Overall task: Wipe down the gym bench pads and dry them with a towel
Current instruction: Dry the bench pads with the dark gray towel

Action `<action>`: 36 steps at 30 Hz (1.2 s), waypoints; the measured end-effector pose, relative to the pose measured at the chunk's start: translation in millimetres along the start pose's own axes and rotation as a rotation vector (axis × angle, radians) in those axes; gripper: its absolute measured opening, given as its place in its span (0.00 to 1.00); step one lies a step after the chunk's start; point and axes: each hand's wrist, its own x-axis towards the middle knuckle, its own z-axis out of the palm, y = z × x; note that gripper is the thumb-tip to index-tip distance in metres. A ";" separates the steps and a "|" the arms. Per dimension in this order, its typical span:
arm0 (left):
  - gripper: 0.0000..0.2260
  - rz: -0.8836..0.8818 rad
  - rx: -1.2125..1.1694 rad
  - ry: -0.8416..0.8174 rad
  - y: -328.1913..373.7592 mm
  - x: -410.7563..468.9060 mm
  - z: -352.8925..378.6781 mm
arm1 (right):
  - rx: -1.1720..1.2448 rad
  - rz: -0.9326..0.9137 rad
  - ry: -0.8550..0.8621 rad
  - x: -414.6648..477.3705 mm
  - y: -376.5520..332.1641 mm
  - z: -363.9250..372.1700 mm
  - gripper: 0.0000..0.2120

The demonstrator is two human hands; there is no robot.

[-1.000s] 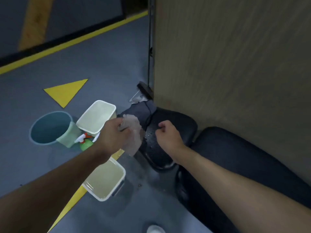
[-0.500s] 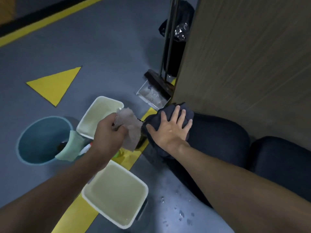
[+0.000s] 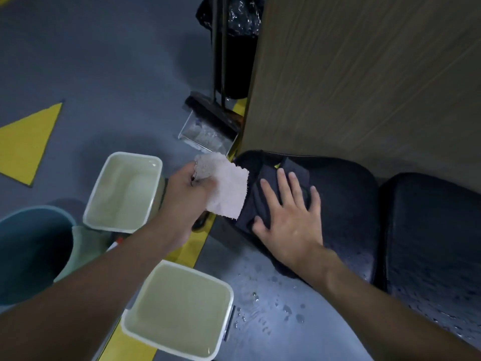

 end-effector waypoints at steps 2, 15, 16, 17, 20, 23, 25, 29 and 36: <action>0.18 -0.029 -0.005 -0.011 -3.1 3.6 8.0 | 0.017 0.077 0.016 -14.5 0.9 7.9 0.35; 0.18 -0.059 0.093 -0.092 -5.0 28.2 44.1 | 0.251 0.206 -0.108 83.4 44.9 -17.3 0.29; 0.16 -0.059 0.136 -0.092 -5.8 29.7 46.3 | 0.246 0.214 -0.101 81.0 46.8 -16.7 0.29; 0.14 -0.050 0.189 -0.088 -7.4 31.3 48.0 | 0.245 0.215 -0.084 74.1 46.6 -15.3 0.29; 0.10 0.068 0.536 -0.057 -11.0 30.7 53.7 | 0.230 0.222 -0.009 26.1 42.5 -3.0 0.31; 0.26 0.214 0.743 -0.056 -15.3 24.2 60.9 | 0.173 0.230 0.060 -29.2 38.6 13.0 0.34; 0.35 0.268 0.820 -0.069 -21.2 20.5 64.3 | 0.148 0.249 0.056 -46.3 35.8 20.6 0.34; 0.24 0.282 1.062 -0.030 -32.9 12.4 63.7 | 0.158 0.252 0.018 -30.3 37.3 17.7 0.34; 0.21 0.388 1.257 0.058 -43.9 1.2 71.4 | 0.251 0.293 -0.052 53.3 61.8 -6.9 0.31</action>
